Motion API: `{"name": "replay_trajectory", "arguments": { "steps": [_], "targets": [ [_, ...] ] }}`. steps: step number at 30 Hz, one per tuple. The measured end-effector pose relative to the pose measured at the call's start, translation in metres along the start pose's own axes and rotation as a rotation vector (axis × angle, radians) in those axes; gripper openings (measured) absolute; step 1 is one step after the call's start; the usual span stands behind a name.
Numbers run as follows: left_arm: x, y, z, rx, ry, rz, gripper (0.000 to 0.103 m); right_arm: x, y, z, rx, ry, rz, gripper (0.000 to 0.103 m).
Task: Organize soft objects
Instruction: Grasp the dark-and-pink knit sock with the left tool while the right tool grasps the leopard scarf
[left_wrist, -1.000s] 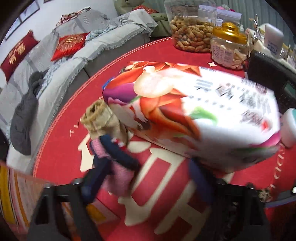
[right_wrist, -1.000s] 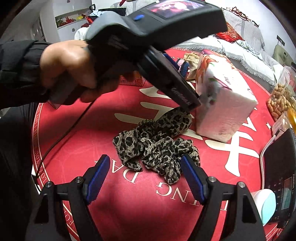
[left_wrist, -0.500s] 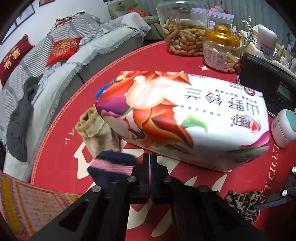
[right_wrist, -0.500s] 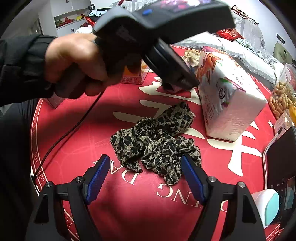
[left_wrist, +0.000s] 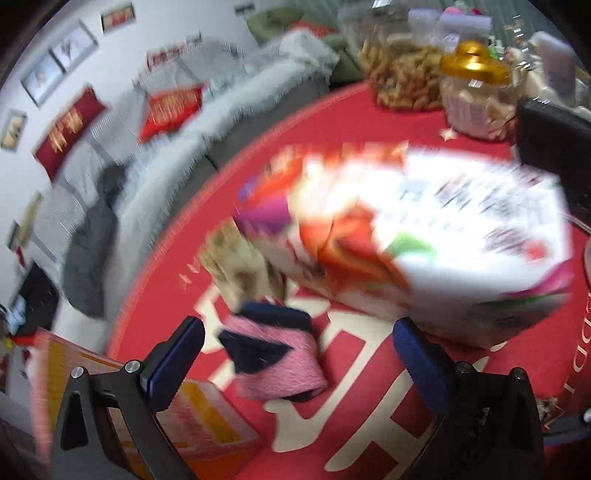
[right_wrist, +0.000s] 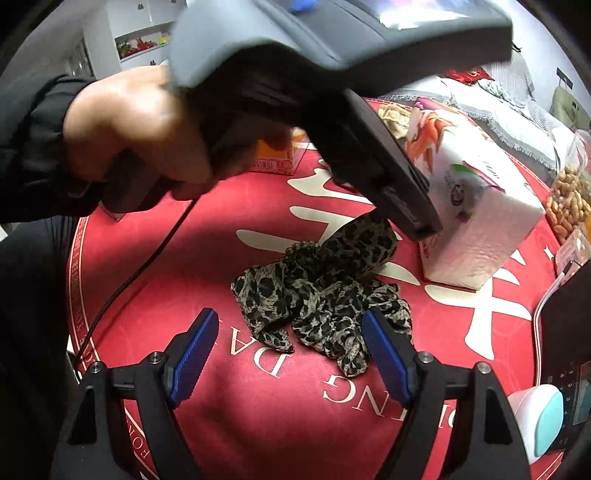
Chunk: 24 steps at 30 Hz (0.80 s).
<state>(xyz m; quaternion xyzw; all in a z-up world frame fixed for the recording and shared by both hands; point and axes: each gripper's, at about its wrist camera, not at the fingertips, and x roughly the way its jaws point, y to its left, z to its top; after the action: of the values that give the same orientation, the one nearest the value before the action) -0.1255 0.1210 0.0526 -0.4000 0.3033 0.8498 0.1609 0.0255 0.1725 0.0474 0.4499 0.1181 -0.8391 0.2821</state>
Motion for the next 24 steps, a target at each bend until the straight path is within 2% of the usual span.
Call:
{"name": "replay_trajectory", "arguments": {
  "steps": [2,3,4,5,6,7,8,9,10,11,15,17,19,22,23,24],
  "targets": [
    [0.022,0.002,-0.004,-0.008,0.065,-0.013,0.103,0.0,-0.001,0.0,0.004,-0.002,0.003,0.083],
    [0.024,0.008,-0.003,-0.04,0.047,-0.048,0.103,0.0,-0.002,0.0,0.009,-0.002,0.003,0.083],
    [0.028,0.011,-0.002,-0.057,0.072,-0.086,0.1,0.0,-0.002,-0.001,0.011,-0.002,0.003,0.083],
    [0.029,0.015,0.0,-0.087,0.072,-0.136,0.078,0.001,0.0,0.0,0.013,-0.003,0.002,0.083],
    [0.03,0.018,0.001,-0.107,0.079,-0.181,0.069,0.001,-0.001,0.0,0.012,-0.002,0.003,0.083],
    [0.03,0.018,0.001,-0.105,0.081,-0.169,0.049,0.001,-0.001,0.0,0.01,-0.001,0.0,0.083],
    [0.028,0.017,0.001,-0.09,0.079,-0.148,0.039,0.002,0.0,0.0,0.006,0.001,-0.002,0.083],
    [0.026,0.018,-0.001,-0.082,0.076,-0.145,0.035,0.003,0.001,0.0,0.001,0.001,-0.005,0.083],
    [0.023,0.021,-0.002,-0.091,0.071,-0.16,0.026,0.003,0.001,0.0,-0.002,0.001,-0.005,0.083],
    [0.02,0.023,-0.003,-0.098,0.069,-0.171,0.023,0.003,0.002,0.001,-0.004,-0.001,-0.005,0.083],
    [0.005,0.019,-0.008,-0.086,0.067,-0.182,0.023,0.014,0.008,0.006,-0.01,0.006,-0.017,0.083],
    [0.011,0.012,-0.007,-0.067,0.107,-0.164,0.024,0.032,0.013,0.007,-0.017,0.073,-0.033,0.084],
    [0.015,0.013,-0.003,-0.078,0.105,-0.15,0.024,0.034,0.027,0.007,-0.084,0.057,-0.084,0.082],
    [0.021,0.013,0.002,-0.079,0.086,-0.17,0.024,0.034,0.027,0.007,-0.05,0.077,-0.07,0.079],
    [0.023,0.014,0.002,-0.078,0.083,-0.177,0.024,0.033,0.028,0.006,-0.049,0.081,-0.07,0.069],
    [0.024,0.017,0.003,-0.086,0.08,-0.186,0.024,0.031,0.029,0.007,-0.043,0.084,-0.073,0.044]
  ]
}}
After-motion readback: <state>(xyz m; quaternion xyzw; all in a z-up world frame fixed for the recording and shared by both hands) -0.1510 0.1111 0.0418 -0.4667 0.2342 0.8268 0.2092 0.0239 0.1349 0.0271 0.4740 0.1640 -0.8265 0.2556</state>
